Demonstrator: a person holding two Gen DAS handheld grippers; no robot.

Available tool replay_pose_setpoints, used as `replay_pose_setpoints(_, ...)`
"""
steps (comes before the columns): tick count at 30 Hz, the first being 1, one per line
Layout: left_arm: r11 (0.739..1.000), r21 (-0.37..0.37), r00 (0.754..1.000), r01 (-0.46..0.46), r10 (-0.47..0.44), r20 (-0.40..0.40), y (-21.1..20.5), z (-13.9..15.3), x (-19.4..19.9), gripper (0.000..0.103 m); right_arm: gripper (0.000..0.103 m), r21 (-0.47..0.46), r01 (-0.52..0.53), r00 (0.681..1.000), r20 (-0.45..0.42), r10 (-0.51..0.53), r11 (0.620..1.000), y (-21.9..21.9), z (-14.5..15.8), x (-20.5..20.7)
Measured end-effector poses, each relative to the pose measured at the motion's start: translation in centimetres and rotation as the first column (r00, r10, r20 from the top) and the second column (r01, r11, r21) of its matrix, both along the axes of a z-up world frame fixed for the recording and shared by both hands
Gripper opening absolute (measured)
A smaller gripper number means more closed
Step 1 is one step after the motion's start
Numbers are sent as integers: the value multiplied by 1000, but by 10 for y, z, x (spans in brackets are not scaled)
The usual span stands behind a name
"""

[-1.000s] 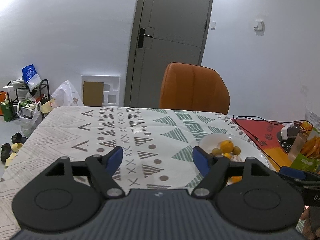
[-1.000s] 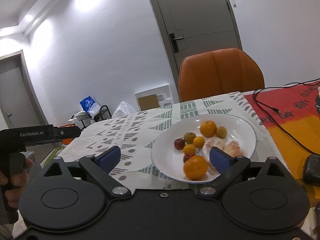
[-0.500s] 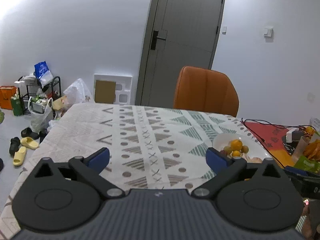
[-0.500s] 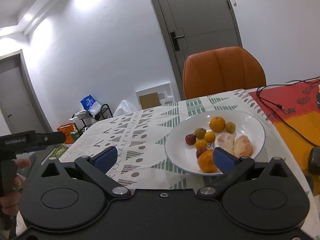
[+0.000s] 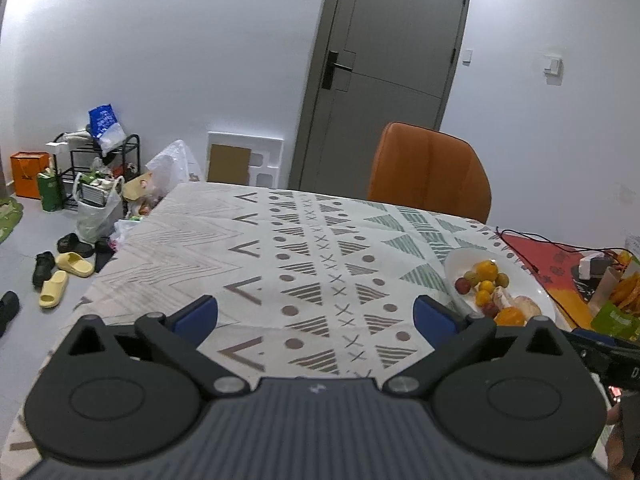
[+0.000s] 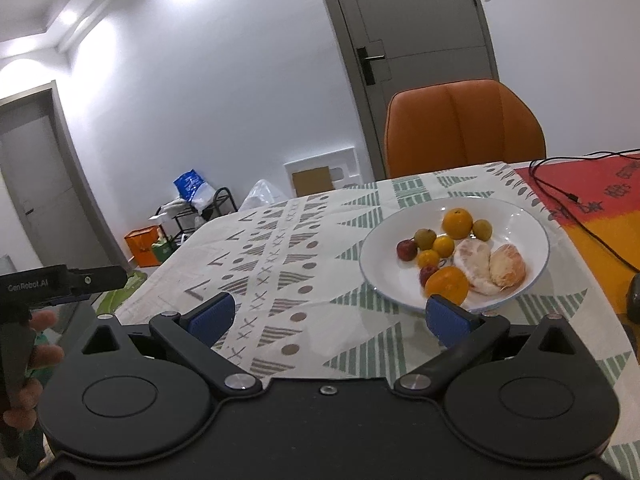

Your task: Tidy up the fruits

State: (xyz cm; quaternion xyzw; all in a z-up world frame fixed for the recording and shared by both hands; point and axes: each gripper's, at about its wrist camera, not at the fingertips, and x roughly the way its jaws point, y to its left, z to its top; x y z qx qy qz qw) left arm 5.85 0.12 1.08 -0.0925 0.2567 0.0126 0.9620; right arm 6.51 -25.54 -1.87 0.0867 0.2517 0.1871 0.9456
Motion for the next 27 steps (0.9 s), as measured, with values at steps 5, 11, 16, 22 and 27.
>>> replay_pose_setpoints(5,1000,23,1000,-18,18,-7,5,-2,-9,103,103,-8,-8,1000,-16,8,1000,4,-3,-7)
replay_pose_setpoints(11,1000,23,999,-3,4,-32,7,-10,-12,103,103,-54,-3,1000,-25,2,999,12,-11,-13)
replay_pose_setpoints(16,999,47,999,-3,5,-51,6,-19,-15,103,103,-61,-11,1000,-26,9,998,15,-13,-16)
replay_pose_setpoints(22,997,72,998,12,-8,-65,4,-24,-18,103,103,-61,-6,1000,-19,5,998,14,-12,-16)
replay_pose_setpoints(27,997,81,998,17,-12,-64,3,-24,-18,103,103,-64,-6,1000,-18,5,998,14,-12,-15)
